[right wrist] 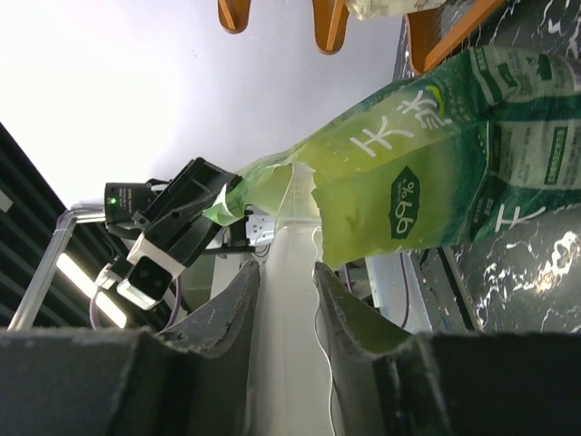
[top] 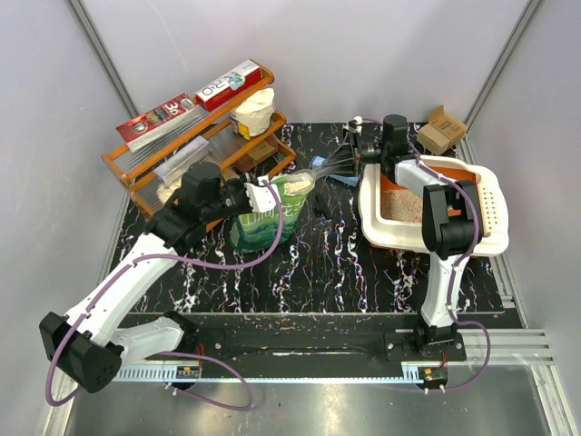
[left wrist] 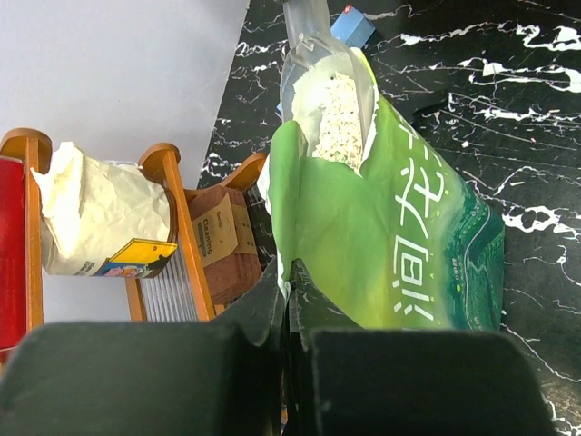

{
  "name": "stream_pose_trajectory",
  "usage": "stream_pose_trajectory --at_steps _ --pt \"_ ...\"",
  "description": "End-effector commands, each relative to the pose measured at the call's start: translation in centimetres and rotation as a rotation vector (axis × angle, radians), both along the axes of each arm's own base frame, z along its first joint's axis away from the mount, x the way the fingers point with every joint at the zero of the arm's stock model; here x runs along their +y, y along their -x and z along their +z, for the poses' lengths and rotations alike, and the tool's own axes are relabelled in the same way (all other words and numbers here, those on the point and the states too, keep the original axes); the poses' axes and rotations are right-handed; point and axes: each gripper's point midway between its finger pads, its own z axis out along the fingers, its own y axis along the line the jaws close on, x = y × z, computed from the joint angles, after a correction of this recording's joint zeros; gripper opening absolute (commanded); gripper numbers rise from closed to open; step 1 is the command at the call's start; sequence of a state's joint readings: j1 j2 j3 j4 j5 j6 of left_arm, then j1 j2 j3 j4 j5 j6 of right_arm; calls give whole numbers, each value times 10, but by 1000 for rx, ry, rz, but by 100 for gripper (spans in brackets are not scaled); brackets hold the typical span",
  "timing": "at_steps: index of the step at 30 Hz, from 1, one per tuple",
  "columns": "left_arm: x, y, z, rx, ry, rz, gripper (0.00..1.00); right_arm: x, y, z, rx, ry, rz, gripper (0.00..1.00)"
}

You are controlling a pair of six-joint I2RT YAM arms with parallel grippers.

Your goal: Fill the litter box with clean litter

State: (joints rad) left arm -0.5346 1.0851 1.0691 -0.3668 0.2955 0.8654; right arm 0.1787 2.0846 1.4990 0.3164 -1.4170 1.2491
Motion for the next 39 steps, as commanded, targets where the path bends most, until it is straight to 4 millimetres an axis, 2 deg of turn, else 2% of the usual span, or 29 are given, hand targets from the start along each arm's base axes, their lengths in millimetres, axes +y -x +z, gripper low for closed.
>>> stream_pose_trajectory --at_steps 1,7,13,14,16,19,20,23,24,26,27,30,31,33,34,39 --pt "2 -7 80 -264 127 19 0 -34 8 41 -101 -29 -16 0" --pt "1 -7 76 -251 145 28 0 -58 12 45 -105 -27 -62 0" --pt "2 -9 67 -236 142 36 0 -76 25 62 -129 -31 -80 0" --pt "1 -9 66 -233 145 35 0 -89 22 64 -130 -28 -117 0" --pt "0 -8 65 -225 152 33 0 -98 25 68 -132 -27 -137 0" --pt "-1 -7 65 -218 158 25 0 -123 24 74 -143 -22 -197 0" --pt "-2 -6 65 -217 159 23 0 -140 20 76 -150 -18 -243 0" --pt "-3 -6 66 -214 162 19 0 -171 10 82 -189 -5 -337 0" --pt "-3 -7 65 -211 161 19 0 -194 5 83 -203 4 -397 0" --pt "-4 -7 64 -204 164 16 0 -216 -1 84 -221 16 -465 0" --pt "-5 -7 65 -203 164 13 0 -238 -3 85 -239 28 -523 0" --pt "-7 -5 62 -186 167 3 0 -268 -5 82 -298 70 -627 0" --pt "-7 -5 62 -179 172 4 0 -290 -7 73 -223 90 -719 0" --pt "-9 -5 59 -166 175 2 0 -302 0 63 -200 135 -772 0" --pt "-10 -5 58 -161 180 -1 0 -316 1 57 -191 182 -835 0" --pt "-13 -6 55 -144 188 -11 0 -333 26 34 -229 415 -899 0"
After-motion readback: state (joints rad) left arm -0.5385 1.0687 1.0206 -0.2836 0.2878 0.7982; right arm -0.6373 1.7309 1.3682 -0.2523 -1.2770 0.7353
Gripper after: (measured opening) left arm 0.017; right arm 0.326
